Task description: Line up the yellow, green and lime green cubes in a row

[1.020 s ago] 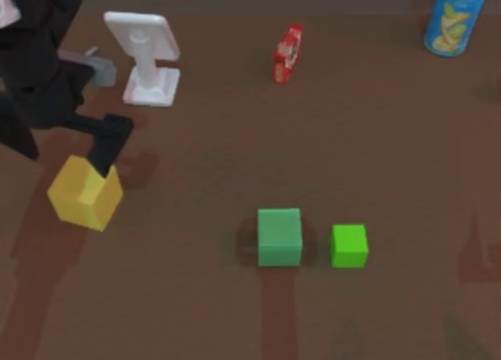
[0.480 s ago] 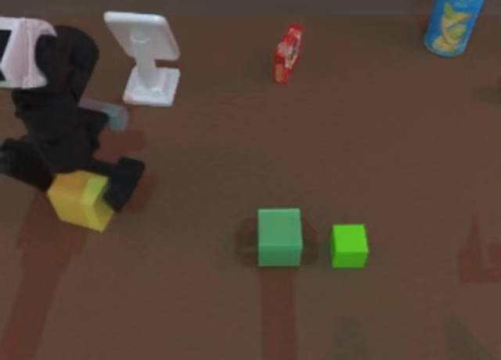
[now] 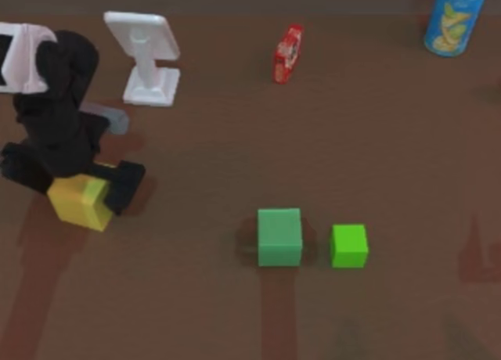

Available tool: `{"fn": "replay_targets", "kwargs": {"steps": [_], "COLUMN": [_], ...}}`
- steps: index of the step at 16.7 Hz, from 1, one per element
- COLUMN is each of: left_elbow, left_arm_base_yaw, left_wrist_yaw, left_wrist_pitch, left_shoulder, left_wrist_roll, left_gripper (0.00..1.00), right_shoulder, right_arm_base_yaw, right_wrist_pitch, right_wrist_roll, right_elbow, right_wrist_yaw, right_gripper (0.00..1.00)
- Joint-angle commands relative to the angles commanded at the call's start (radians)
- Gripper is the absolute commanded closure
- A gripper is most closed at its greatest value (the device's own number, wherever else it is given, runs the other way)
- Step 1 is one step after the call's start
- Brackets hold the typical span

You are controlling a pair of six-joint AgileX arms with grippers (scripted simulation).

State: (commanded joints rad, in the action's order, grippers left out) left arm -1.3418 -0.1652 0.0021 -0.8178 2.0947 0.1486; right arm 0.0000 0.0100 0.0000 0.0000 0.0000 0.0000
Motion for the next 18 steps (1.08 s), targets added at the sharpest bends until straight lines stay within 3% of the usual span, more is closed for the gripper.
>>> {"fn": "replay_targets", "kwargs": {"steps": [11,18], "left_elbow": [0.0,0.0], "left_arm_base_yaw": [0.0,0.0], "left_wrist_yaw": [0.0,0.0], "left_wrist_pitch": [0.0,0.0], "left_shoulder": [0.0,0.0], "left_wrist_roll": [0.0,0.0], "left_gripper": [0.98,1.0], "right_shoulder": [0.0,0.0], "right_arm_base_yaw": [0.0,0.0], "right_wrist_pitch": [0.0,0.0], "right_wrist_roll": [0.0,0.0], "right_elbow": [0.0,0.0], "right_wrist_yaw": [0.0,0.0], "right_gripper": [0.0,0.0]}}
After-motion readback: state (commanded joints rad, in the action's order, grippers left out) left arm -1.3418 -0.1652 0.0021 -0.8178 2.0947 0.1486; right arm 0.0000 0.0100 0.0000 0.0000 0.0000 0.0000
